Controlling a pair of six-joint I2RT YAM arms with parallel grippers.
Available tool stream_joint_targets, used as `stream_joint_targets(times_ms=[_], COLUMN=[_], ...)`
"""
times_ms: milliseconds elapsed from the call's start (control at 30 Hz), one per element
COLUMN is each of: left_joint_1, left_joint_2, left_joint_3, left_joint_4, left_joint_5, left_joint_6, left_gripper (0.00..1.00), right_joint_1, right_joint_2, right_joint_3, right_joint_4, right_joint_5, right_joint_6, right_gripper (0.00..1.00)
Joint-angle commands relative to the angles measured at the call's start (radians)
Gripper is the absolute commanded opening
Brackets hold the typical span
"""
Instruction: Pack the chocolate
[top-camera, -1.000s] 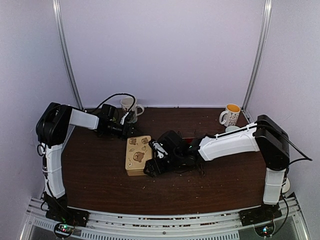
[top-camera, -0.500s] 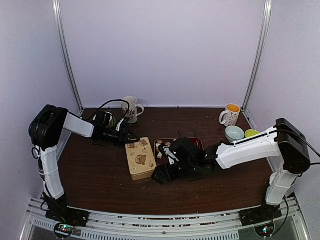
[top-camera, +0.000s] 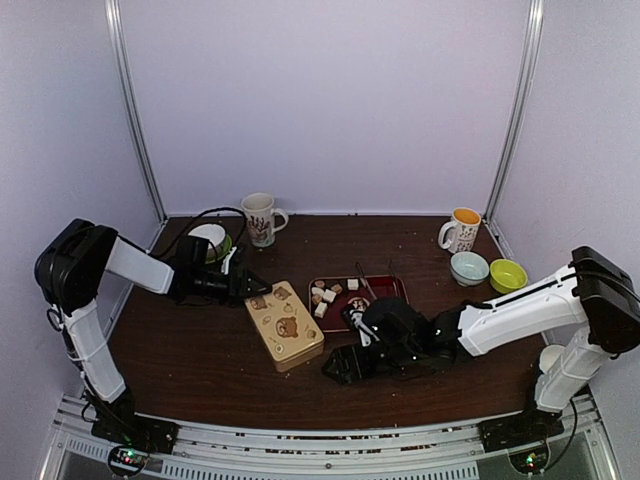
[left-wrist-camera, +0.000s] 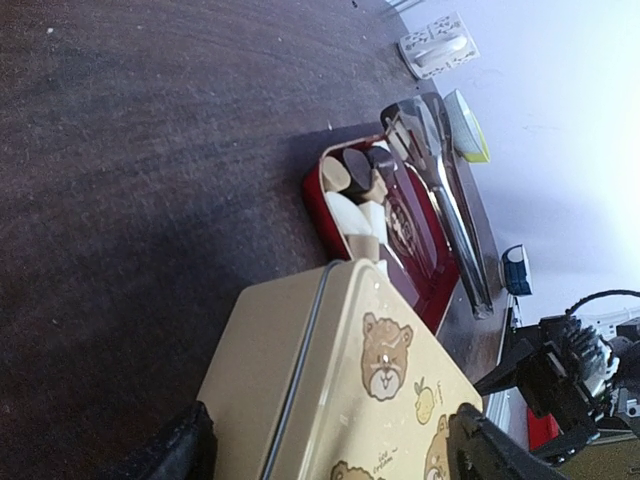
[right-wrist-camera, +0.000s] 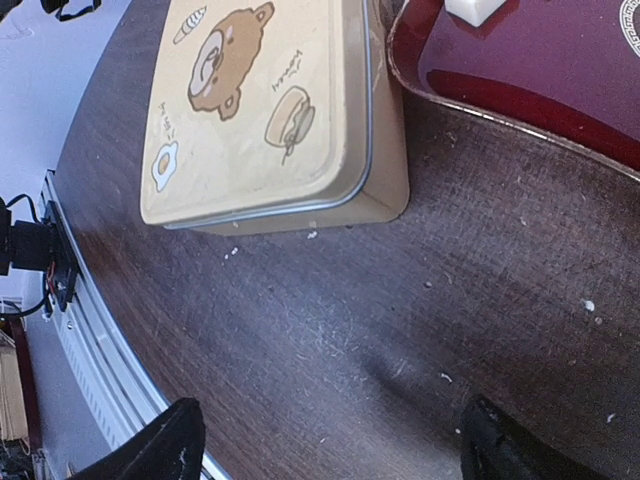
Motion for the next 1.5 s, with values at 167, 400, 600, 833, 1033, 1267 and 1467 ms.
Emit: stream_joint_targets(times_ms=[167, 400, 600, 833, 1033, 1267, 1467], left_joint_1=[-0.045, -0.083, -0.109, -0.117, -0.127, -0.143, -0.165], left_joint_2=[-0.093, -0.125, -0.146, -0.182, -0.223, -0.242, -0.267], left_joint_3=[-0.121, -0.204, -0.248, -0.248, -0.246, -0.254, -0.272], left_joint_4=[0.075, 0.119, 0.135, 0.045, -0.023, -0.027, -0.029], left_joint_5=[-0.039, -0.101, -0.143, -0.162, -0.165, -0.151, -0.146], left_joint_6=[-0.046, -0.095, -0.132, -0.115, -0.106, -0.111, -0.132], left_gripper=[0.83, 0.83, 0.83, 0.83, 0.82, 0.82, 0.83], right_joint_1=[0.0, -0.013, -0.039, -0.052, -0.054, -0.072, -0.102], right_joint_2=[-0.061, -0.082, -0.088, -0.028, 0.009, 0.062, 0.107], right_joint_3=[-0.047, -0.086, -0.121, -0.092, -0.064, -0.049, -0.031], right_joint_4=[0.095, 0.125, 0.212, 0.312, 0.266, 0.331, 0.391], right_joint_5=[-0.001, 0.003, -0.015, -0.071, -0.077, -0.106, -0.127], right_joint_6=[0.104, 0.136, 0.19, 0.261, 0.292, 0.334, 0.35], right_gripper=[0.87, 0.87, 0.87, 0.8, 0.75, 0.74, 0.74])
